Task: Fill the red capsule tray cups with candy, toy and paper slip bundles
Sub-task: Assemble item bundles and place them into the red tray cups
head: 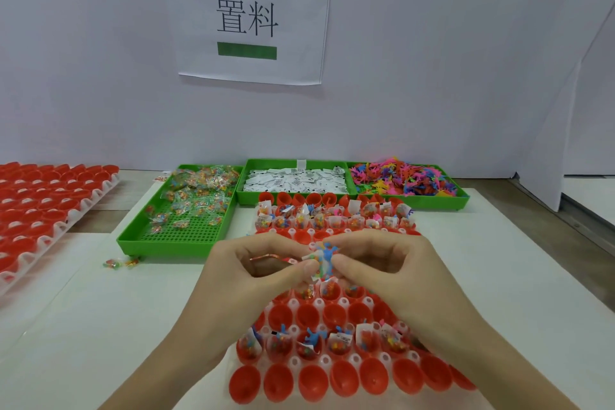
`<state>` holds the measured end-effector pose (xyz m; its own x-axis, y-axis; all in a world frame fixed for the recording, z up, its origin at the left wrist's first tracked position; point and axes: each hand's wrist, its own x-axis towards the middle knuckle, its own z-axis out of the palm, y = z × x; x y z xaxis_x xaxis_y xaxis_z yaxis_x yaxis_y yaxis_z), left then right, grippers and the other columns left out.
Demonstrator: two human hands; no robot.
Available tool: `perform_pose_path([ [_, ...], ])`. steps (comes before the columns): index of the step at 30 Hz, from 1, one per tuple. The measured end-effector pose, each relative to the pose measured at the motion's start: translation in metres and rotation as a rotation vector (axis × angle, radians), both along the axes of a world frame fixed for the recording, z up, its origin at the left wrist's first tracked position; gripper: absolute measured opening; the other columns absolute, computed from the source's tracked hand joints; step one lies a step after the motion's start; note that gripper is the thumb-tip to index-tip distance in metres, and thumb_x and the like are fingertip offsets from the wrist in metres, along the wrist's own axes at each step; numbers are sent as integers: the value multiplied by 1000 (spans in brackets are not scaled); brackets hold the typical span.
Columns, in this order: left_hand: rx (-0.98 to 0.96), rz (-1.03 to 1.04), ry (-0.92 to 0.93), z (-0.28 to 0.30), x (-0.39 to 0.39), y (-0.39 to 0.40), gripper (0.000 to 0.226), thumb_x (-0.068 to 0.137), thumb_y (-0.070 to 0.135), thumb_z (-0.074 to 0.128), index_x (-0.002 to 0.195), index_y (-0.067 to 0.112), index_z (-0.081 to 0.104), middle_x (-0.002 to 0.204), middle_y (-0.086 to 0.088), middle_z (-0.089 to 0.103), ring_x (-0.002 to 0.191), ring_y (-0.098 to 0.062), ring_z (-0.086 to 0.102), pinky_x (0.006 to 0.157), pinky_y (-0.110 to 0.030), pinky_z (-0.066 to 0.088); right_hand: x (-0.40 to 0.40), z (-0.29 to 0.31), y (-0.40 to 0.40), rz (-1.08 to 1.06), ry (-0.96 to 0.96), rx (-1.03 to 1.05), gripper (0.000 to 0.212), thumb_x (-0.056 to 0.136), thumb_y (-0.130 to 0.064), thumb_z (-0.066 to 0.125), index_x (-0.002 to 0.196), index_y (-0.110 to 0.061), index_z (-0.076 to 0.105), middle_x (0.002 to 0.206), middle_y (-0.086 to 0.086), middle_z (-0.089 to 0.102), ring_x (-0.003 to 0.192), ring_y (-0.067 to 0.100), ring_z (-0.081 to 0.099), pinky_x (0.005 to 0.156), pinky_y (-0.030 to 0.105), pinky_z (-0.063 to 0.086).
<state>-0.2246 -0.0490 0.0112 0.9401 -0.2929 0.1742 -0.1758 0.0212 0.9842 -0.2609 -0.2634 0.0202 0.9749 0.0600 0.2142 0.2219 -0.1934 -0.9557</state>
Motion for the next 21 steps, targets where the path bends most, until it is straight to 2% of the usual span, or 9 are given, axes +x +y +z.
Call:
perform_pose_path([
  [7,4,-85,-6,0,-8,-10,12,72,8,87,83,11,82,83,-11,79,80,-24,78,71,-19,59,-10,2,-14,-109,-83,-114,16,84,-16,82,95,-26,81,86,-4,79,82,13,76,78,24,61],
  [11,33,-108,-30,1,-13,-19,14,71,12,87,84,14,83,83,-11,79,79,-26,79,72,-21,60,-12,2,-21,-90,-99,-176,9,83,-16,84,88,-23,81,84,-5,78,80,13,76,77,24,61],
  [15,50,-95,-61,-3,-16,-31,13,72,18,88,83,16,81,82,-10,79,75,-27,79,69,-24,61,-17,0,-29,-5,-63,-185,8,85,-14,82,92,-19,81,87,-3,79,83,14,76,80,28,62],
  [19,23,-93,-72,-6,-20,-45,23,71,21,90,89,18,75,81,-10,78,75,-30,78,69,-37,65,-26,3,-46,47,-46,-165,10,88,-10,78,96,-16,81,89,0,79,84,15,76,78,21,59],
  [21,75,-80,-139,-5,-20,-53,28,72,27,90,96,24,75,80,-6,78,75,-24,78,72,-33,64,-32,6,-58,54,-38,-173,11,90,-13,75,97,-19,81,90,-1,79,84,14,76,78,17,57],
])
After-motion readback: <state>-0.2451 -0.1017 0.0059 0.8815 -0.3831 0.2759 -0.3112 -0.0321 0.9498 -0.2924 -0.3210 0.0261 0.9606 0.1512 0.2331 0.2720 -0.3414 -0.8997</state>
